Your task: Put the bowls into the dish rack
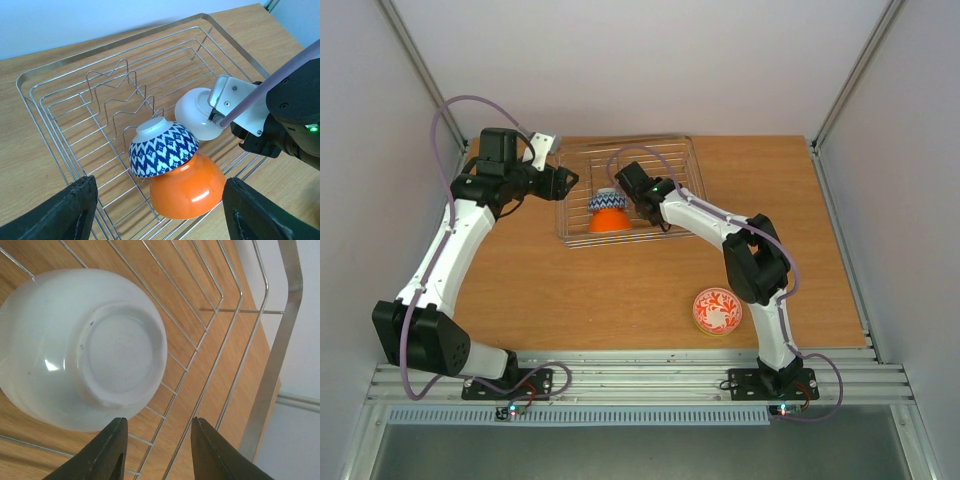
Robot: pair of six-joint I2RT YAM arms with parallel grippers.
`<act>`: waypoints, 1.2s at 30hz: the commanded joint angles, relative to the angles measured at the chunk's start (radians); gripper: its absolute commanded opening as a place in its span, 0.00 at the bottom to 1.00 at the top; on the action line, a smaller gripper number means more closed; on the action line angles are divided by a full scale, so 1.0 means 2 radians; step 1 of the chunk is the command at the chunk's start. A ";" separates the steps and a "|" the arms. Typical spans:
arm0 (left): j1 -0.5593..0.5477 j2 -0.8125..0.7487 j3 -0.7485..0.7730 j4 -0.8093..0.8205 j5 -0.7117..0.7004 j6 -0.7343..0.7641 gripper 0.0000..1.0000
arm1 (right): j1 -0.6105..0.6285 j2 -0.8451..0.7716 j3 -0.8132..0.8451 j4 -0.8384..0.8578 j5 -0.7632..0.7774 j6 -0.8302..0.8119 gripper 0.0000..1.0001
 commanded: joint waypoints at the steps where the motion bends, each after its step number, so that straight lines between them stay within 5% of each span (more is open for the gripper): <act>1: 0.001 -0.014 -0.006 0.014 0.000 0.007 0.70 | -0.001 -0.025 0.025 -0.033 -0.020 0.030 0.37; 6: 0.001 -0.014 -0.006 0.013 -0.001 0.008 0.70 | -0.012 -0.029 0.073 -0.119 -0.078 0.096 0.19; 14: 0.001 -0.012 -0.007 0.013 0.000 0.006 0.70 | -0.050 -0.095 0.087 -0.241 -0.158 0.258 0.29; 27: 0.001 0.000 0.000 0.005 0.008 0.004 0.70 | -0.038 -0.438 -0.291 -0.292 -0.255 0.492 0.26; 36: 0.001 0.007 -0.001 0.007 0.013 0.000 0.70 | -0.009 -0.514 -0.392 -0.326 -0.277 0.574 0.26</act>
